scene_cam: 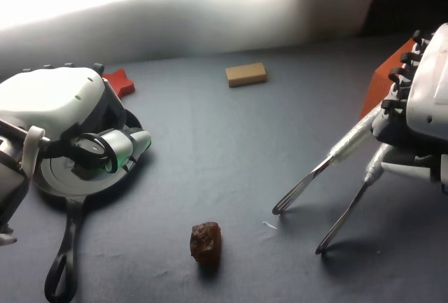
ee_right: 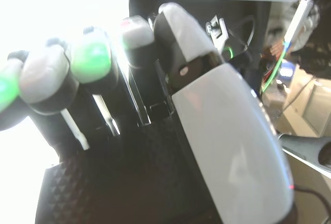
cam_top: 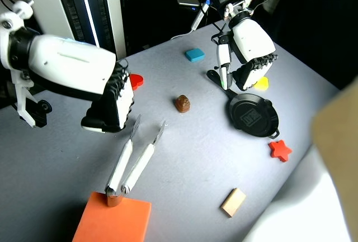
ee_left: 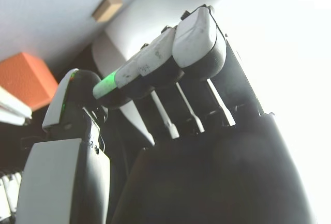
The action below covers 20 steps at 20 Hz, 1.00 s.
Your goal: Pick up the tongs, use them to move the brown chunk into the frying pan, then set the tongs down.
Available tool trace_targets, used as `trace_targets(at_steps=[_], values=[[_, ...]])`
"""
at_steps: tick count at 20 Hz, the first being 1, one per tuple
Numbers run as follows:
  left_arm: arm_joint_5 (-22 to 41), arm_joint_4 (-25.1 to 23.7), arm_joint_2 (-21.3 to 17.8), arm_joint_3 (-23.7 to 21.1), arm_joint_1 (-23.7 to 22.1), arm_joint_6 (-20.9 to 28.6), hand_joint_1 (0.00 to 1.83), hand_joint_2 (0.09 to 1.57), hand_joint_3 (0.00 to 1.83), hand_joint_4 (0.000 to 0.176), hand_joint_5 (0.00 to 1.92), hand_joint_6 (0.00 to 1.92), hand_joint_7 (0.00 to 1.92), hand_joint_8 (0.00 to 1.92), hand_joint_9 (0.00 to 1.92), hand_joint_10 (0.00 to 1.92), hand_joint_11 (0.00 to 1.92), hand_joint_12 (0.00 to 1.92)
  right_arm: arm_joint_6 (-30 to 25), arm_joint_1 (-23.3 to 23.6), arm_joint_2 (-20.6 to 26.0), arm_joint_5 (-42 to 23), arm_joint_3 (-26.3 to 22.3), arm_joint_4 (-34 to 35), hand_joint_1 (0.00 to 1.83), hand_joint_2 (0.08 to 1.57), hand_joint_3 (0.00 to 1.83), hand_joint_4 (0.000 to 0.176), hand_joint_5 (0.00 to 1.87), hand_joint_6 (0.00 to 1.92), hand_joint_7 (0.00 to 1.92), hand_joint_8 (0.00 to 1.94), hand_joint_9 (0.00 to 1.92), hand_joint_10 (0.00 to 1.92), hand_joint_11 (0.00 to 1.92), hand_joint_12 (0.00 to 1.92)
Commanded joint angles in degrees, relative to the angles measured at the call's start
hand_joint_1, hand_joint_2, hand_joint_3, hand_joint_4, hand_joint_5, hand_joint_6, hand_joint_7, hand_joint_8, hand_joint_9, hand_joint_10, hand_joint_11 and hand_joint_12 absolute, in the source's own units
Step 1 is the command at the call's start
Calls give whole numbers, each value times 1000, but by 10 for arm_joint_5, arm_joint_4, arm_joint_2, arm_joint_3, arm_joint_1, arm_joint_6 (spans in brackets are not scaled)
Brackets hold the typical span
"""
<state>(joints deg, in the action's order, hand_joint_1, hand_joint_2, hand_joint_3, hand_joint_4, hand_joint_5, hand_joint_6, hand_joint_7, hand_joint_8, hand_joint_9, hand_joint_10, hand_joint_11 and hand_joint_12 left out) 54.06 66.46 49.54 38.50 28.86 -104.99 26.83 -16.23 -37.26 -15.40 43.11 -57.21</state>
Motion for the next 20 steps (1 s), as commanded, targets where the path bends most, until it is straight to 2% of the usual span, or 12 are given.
trace_targets(at_steps=[1,3,4,6,9,11,12,14,15,17,19,20], values=[[43,-36,-3,-2,-1,-4,277,1255,269,33,153,171,242,97,202,327,0,1104,-2,11,2,-26,0,14,418,1081,176,0,223,123,341,83,293,206,0,1046],[43,-36,-3,-4,5,-12,296,1366,42,30,132,42,235,3,200,242,0,1090,-26,19,1,-25,0,14,369,1167,22,0,279,16,349,2,345,40,0,1020],[43,-37,-3,-4,6,-16,351,1346,17,28,113,23,238,7,229,245,0,1159,-39,24,1,-24,0,14,322,1185,14,0,268,4,344,0,344,22,0,984],[43,-41,-3,-4,7,-23,284,1373,22,16,104,14,200,3,195,219,0,1088,-64,35,-4,-8,-1,14,317,1189,7,0,227,0,321,0,305,4,0,911],[43,-42,-4,-3,7,-31,169,1366,3,24,59,4,73,3,49,60,0,240,-85,62,-23,81,-1,14,392,1149,0,0,193,2,281,3,228,2,0,609],[37,-38,-4,0,7,-42,69,1293,0,14,4,0,17,1,2,5,0,34,-86,69,-41,146,-3,14,410,1085,0,0,82,0,158,0,124,0,0,364],[30,-38,-4,4,7,-47,42,1271,0,10,0,0,6,0,0,0,0,6,-86,72,-47,172,-7,14,495,1039,0,0,23,0,91,0,67,0,0,210],[21,-37,-5,8,7,-60,15,1257,0,27,0,0,1,0,0,0,5,4,-88,78,-58,216,-15,14,720,957,0,0,0,0,36,0,26,0,0,74],[21,-31,-5,8,8,-67,7,1258,0,26,0,0,1,0,0,0,9,6,-94,80,-63,229,-17,14,828,920,0,0,0,0,27,0,14,0,0,14],[21,-20,-5,8,12,-75,17,1253,7,28,30,1,42,5,30,4,5,143,-104,83,-72,245,-19,14,960,855,0,0,0,0,20,1,19,3,30,16],[19,-15,-4,8,16,-75,51,1245,4,26,46,4,63,6,46,6,0,192,-111,83,-84,276,-18,14,955,849,0,0,0,0,22,2,22,4,41,23],[16,-12,-4,8,17,-81,71,1241,2,26,65,7,78,5,57,7,0,222,-109,81,-93,291,-17,14,958,813,0,0,2,6,28,6,25,24,7,182]])
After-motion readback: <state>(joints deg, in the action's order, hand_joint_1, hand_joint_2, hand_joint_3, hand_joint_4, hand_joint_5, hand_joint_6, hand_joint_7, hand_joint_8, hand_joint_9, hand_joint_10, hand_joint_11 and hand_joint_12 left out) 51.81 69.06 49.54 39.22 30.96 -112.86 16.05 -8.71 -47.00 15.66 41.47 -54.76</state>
